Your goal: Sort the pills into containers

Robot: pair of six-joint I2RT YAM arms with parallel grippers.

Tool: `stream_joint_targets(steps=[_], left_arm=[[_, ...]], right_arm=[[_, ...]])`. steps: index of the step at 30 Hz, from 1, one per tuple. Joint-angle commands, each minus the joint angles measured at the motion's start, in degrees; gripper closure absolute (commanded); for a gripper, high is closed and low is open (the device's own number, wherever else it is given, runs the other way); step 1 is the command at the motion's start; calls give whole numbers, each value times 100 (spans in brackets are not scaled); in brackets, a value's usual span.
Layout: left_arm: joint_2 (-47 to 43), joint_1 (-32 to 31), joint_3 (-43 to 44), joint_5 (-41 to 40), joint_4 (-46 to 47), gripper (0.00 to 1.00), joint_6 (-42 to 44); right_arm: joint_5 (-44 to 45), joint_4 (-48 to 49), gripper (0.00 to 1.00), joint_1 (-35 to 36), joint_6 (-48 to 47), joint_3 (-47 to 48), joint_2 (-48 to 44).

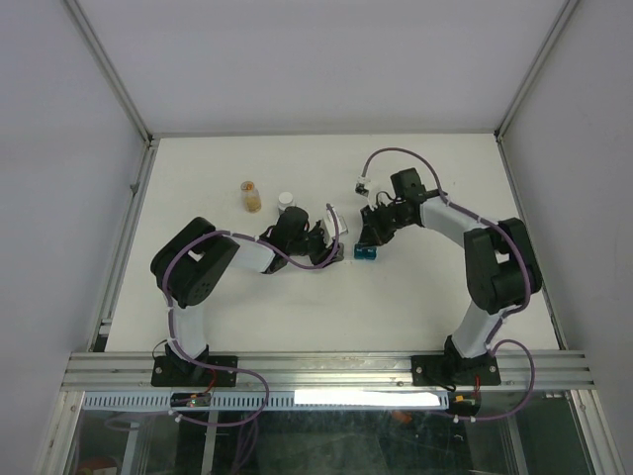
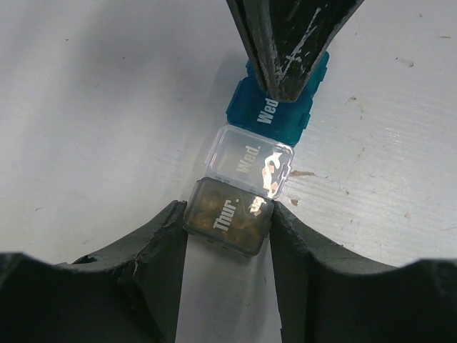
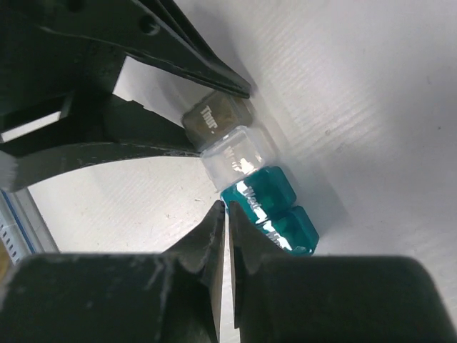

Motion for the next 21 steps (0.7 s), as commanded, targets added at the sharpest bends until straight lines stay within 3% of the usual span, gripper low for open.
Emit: stream_joint_targets(steps=[1,5,11,18,21], left_arm=[[122,-69,108,86,-277,56,91],[137,-71,125,107,-304,56,98],[171,-70,142,151,-340,57,122],[148,-76,180,177,-402,56,100],[152,-71,196,186,-421,56,104]], right_arm=[[282,196,93,225,-137,-53,-500],[502,189,94,294,-122,-67,-355],[1509,-167,100,313,-54,102,480],[370,-132,98,295,-223,114,-320],[261,146,97,298,-223,10,-927]])
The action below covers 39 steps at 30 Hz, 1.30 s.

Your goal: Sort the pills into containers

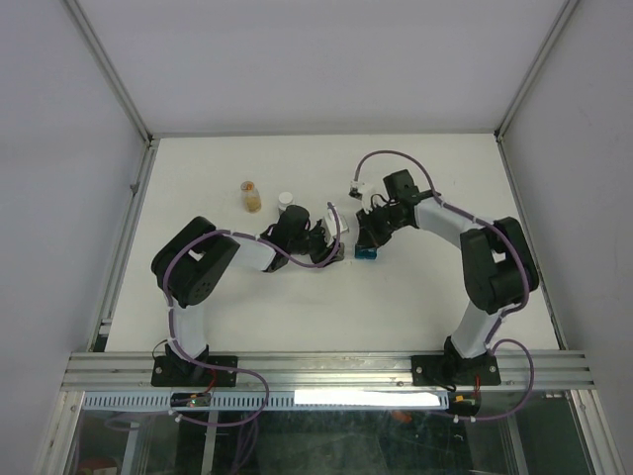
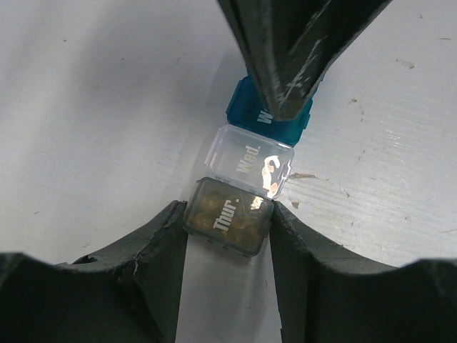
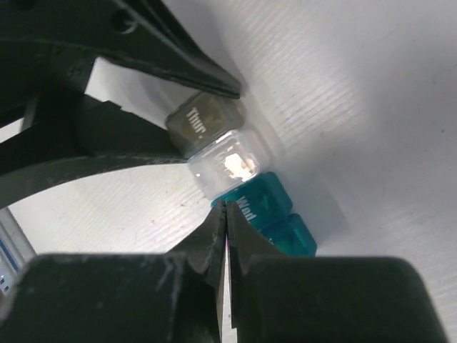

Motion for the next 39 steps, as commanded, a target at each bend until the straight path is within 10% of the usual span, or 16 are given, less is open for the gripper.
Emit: stream_joint_targets(steps=[1,14,27,39], left_arm=[[137,-70,98,161,-292,56,97],[287,-70,190,243,-378,57,115],[258,-66,239,293,-440,56,70],[354,-63,334,322,-533,56,89]], right_arm=[[-246,277,97,5,-161,-113,-1071],[1236,-25,100,130,-276,-122,239],[90,295,98,46,-494,-327,-1167],[1303,-349,100,142,-516,48,264]])
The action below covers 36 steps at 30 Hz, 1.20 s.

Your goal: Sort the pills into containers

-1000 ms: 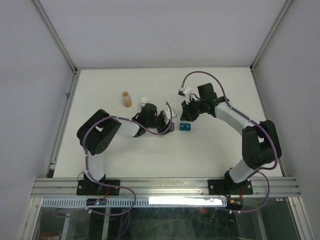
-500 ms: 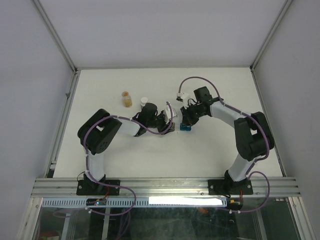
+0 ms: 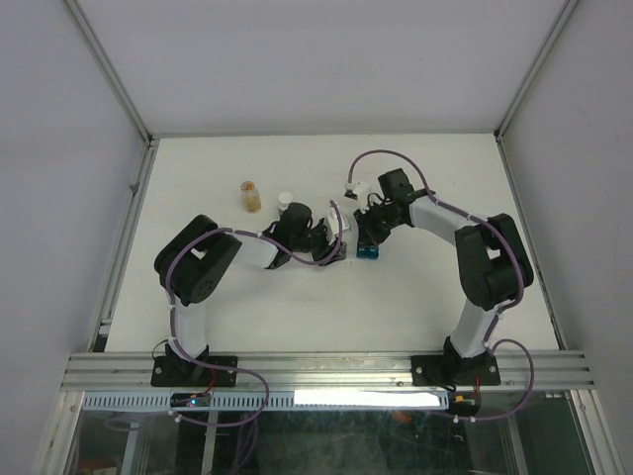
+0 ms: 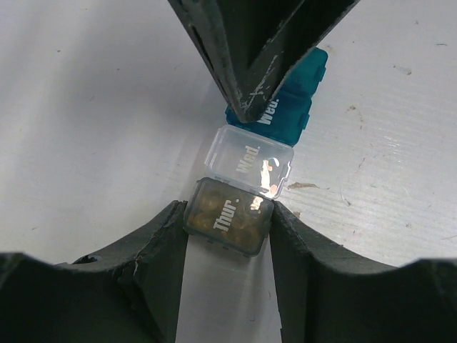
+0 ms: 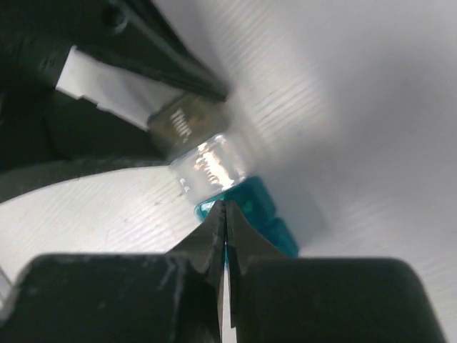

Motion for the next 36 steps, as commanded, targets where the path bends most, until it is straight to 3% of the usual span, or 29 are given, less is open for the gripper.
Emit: stream_joint_targets(steps=[1,4,7,11,14,17,21,26,32,36], left_arm=[[219,-68,103,178,-367,56,47],[198,-76,111,179,-377,56,18],[129,-66,109,134,-346,52,-126],[-2,-66,99,-29,-119,29,-586],[-176,-68,66,-128,74,12,-985],[-456,-58,61,-262,35,1,-1348],[-1241,-9,-277,-353,103,1,-1894],[-2564,335,-926,352,511,1,-3053],[-3939,1067,-1577,1261,1402,1,-4912],[-4780,1220,-1750,1197,1336,1,-5479]], right_arm=[[639,-343,100,40,-161,6,120],[-73,-302,99,16,-238,-6,-224],[-1068,-383,93,-166,-284,41,-618],[-2218,-471,77,-688,-441,-39,-1120],[-2502,-445,63,-995,-610,-206,-1541],[-2641,-508,57,-1182,-710,-232,-1854],[-2740,-538,50,-1388,-920,-376,-2499],[-2607,-198,35,-1615,-858,-807,-3702],[-1899,258,3,-1893,-331,-1154,-5042],[-1175,391,1,-2032,569,-983,-5597]])
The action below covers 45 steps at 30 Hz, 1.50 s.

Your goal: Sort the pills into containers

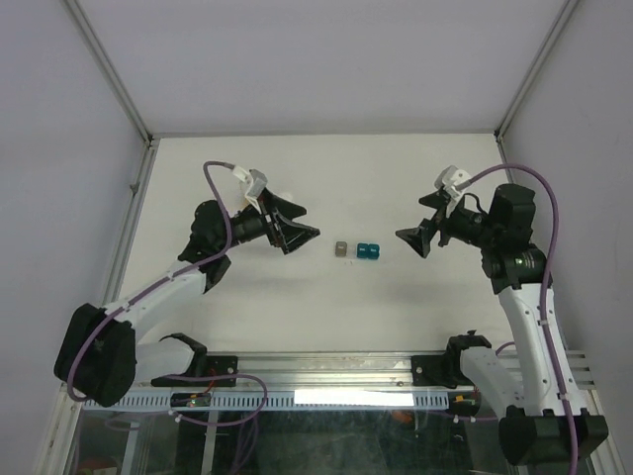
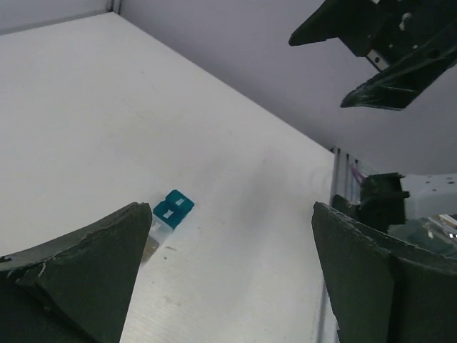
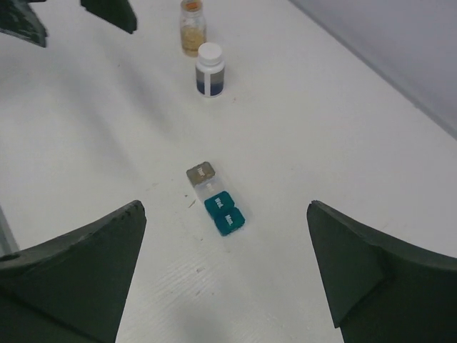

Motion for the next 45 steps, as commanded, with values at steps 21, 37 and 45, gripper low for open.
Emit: stream_joint_targets(steps=[21,37,45], left_arm=[[-3029,70,1781,-680,-2843,1,-979],[-3444,70,1934,-827,-3576,1,-587],[-3376,76,1985,-807,-3589,1,-558]], right_arm=[[1008,-535,1,-161,2175,1860,-1255],[1176,-556,1,-166,2692,2154,-1215],[1266,-543,1,-165,2595,2110,-1255]])
